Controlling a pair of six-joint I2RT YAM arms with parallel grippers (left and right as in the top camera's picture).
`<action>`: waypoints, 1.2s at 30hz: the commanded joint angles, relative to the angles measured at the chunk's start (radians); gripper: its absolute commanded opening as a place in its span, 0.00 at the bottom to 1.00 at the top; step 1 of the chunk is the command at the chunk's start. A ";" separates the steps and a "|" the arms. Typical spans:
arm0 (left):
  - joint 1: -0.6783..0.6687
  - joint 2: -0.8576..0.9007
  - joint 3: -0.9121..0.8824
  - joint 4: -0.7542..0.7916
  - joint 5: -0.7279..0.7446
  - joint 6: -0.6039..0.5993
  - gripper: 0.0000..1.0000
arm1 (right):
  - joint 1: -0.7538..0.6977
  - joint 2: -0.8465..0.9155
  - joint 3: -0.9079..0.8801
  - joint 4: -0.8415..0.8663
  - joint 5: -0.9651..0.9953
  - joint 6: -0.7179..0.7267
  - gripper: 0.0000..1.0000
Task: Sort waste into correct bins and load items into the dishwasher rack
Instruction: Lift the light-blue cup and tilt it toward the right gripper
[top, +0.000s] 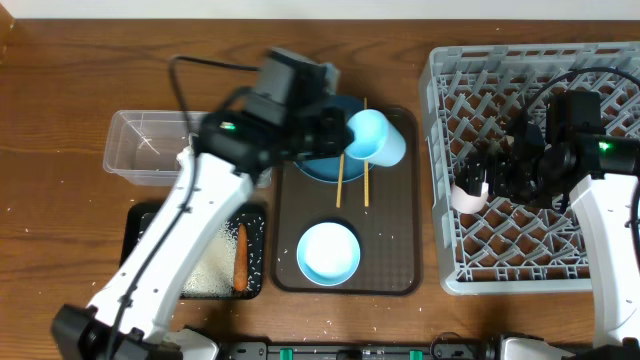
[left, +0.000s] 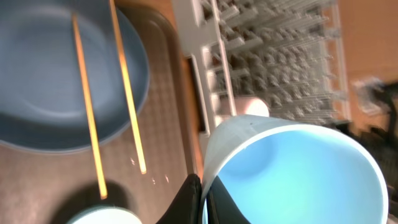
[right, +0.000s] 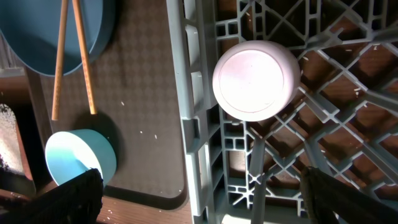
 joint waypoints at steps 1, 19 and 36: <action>0.080 -0.014 0.003 -0.043 0.325 0.142 0.06 | 0.013 -0.008 0.014 -0.001 -0.007 0.001 0.99; 0.172 -0.014 0.002 -0.092 0.520 0.250 0.06 | 0.011 -0.011 0.016 0.034 -0.131 0.163 0.99; 0.228 -0.014 0.002 -0.092 0.655 0.250 0.06 | 0.013 -0.013 0.016 0.066 -1.171 -0.555 0.98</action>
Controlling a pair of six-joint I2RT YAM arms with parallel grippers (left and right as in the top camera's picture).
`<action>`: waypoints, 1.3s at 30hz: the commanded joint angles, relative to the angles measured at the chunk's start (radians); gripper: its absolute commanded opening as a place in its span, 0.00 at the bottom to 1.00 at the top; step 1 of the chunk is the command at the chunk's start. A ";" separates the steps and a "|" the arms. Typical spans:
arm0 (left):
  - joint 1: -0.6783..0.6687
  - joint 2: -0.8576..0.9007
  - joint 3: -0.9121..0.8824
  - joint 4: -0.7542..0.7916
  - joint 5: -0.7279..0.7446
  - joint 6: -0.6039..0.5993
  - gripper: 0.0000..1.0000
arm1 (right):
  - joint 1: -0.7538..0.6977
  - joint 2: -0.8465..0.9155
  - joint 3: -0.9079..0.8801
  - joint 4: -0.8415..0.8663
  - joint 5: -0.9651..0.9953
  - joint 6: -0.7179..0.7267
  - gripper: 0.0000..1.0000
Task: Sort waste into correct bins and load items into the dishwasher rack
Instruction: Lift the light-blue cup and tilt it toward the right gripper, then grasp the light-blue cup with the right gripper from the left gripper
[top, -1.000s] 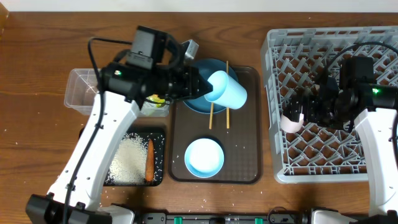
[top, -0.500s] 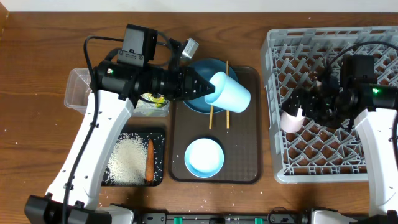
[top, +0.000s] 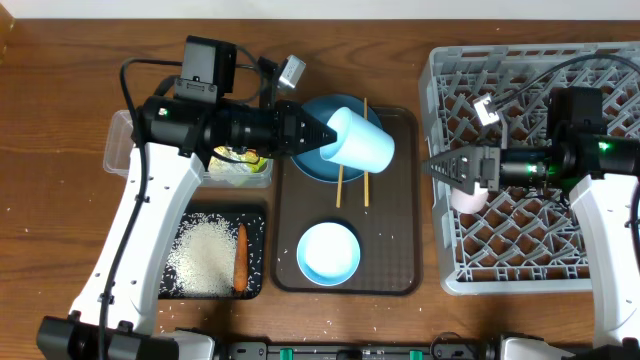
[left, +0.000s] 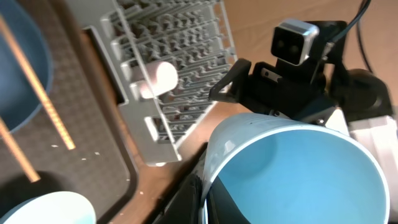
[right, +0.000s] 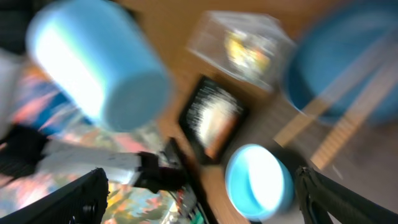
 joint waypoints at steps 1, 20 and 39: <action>0.000 -0.005 0.002 0.001 0.091 0.020 0.06 | 0.013 -0.013 0.016 0.001 -0.229 -0.211 0.99; -0.045 -0.005 0.002 -0.001 0.117 0.021 0.07 | 0.264 -0.013 0.016 0.153 -0.241 -0.305 0.96; -0.045 -0.005 0.002 -0.045 0.108 0.081 0.06 | 0.264 -0.013 0.016 0.278 -0.282 -0.298 0.74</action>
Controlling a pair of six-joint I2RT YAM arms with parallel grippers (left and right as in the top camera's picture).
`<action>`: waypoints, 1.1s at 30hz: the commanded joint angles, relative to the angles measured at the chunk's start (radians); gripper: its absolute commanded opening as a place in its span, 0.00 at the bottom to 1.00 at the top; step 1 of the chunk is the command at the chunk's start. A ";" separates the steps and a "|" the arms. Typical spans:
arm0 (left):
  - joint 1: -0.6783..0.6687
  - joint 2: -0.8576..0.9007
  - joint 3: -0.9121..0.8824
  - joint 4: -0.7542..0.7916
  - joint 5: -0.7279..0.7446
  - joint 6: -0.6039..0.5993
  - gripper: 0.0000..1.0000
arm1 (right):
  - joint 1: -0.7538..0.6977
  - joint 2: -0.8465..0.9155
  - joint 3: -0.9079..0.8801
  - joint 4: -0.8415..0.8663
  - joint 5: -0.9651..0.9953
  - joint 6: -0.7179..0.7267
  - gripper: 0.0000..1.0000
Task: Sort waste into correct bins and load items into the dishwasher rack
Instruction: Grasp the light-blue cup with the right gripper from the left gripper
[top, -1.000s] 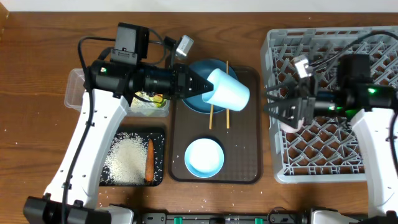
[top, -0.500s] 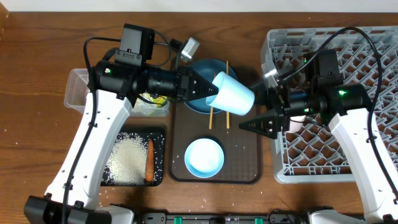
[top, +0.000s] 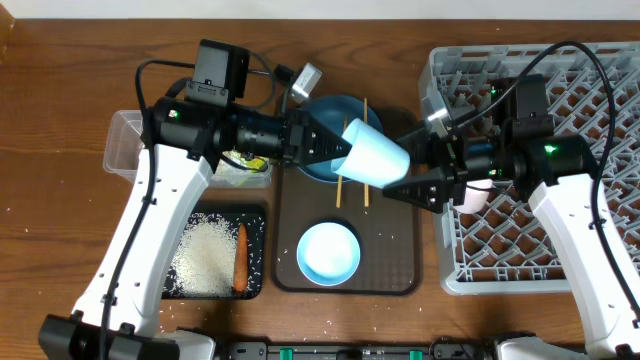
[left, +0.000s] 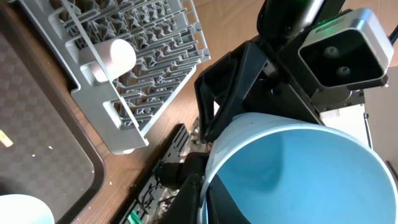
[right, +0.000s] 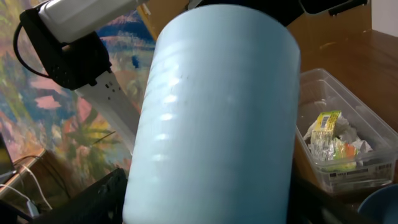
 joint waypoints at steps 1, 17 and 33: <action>-0.002 -0.005 0.002 -0.007 -0.016 0.036 0.06 | 0.011 -0.013 0.016 0.003 -0.065 -0.015 0.73; -0.002 -0.005 0.002 -0.068 -0.103 0.060 0.06 | 0.010 -0.013 0.016 0.036 -0.065 -0.012 0.46; -0.002 -0.005 0.002 -0.157 -0.179 0.081 0.07 | 0.006 -0.013 0.016 0.193 -0.052 0.163 0.40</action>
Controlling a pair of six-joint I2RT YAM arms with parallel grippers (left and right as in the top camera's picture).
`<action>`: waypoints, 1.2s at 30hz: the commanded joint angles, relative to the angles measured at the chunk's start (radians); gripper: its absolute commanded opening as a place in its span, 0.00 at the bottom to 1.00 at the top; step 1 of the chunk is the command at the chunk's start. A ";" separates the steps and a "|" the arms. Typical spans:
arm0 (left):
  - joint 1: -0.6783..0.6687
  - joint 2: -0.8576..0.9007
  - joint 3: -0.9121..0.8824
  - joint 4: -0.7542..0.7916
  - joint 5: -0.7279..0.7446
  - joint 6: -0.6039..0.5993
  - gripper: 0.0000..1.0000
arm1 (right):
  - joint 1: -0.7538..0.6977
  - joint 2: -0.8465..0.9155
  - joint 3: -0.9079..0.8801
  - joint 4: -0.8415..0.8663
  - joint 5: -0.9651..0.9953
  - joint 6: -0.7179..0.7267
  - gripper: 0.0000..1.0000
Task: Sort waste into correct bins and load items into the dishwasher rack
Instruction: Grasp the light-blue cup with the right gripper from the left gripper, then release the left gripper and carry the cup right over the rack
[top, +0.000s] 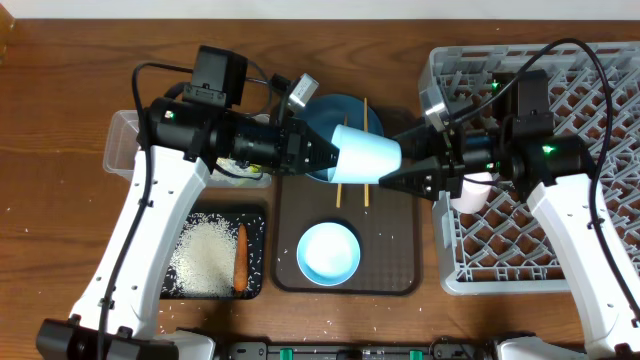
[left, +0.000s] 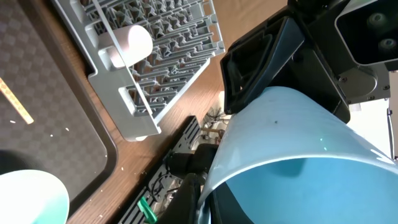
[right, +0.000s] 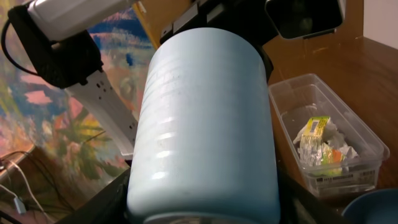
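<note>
A light blue cup hangs on its side above the brown tray, mouth to the left and base to the right. My left gripper is shut on its rim, and the left wrist view shows a finger pinching the cup wall. From the right, my right gripper stands open with one finger on each side of the cup's base. In the right wrist view the cup fills the frame between the dark fingers of that gripper.
The grey dishwasher rack at the right holds a pink cup. On the tray lie a blue plate with chopsticks and a light blue bowl. At the left stand a clear bin of wrappers and a black tray with rice and a carrot.
The cup was tilted with its base down to the right and is now level. My right gripper has come nearer, so the cup's base lies between its fingers.
My left gripper held the cup over the plate while my right gripper hung open over the rack by the pink cup. Then the right gripper faced left at the rack's edge. Later it was over the tray near the cup's base, which it now straddles.
</note>
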 joint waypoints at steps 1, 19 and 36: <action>-0.006 0.002 -0.006 -0.029 -0.115 0.005 0.06 | 0.002 -0.013 0.020 0.042 -0.068 0.051 0.40; -0.038 0.002 -0.006 -0.066 -0.298 0.005 0.17 | 0.002 -0.013 0.020 0.056 -0.019 0.111 0.36; 0.023 0.002 -0.006 -0.018 -0.429 -0.006 0.33 | 0.002 -0.013 0.020 -0.019 0.237 0.202 0.27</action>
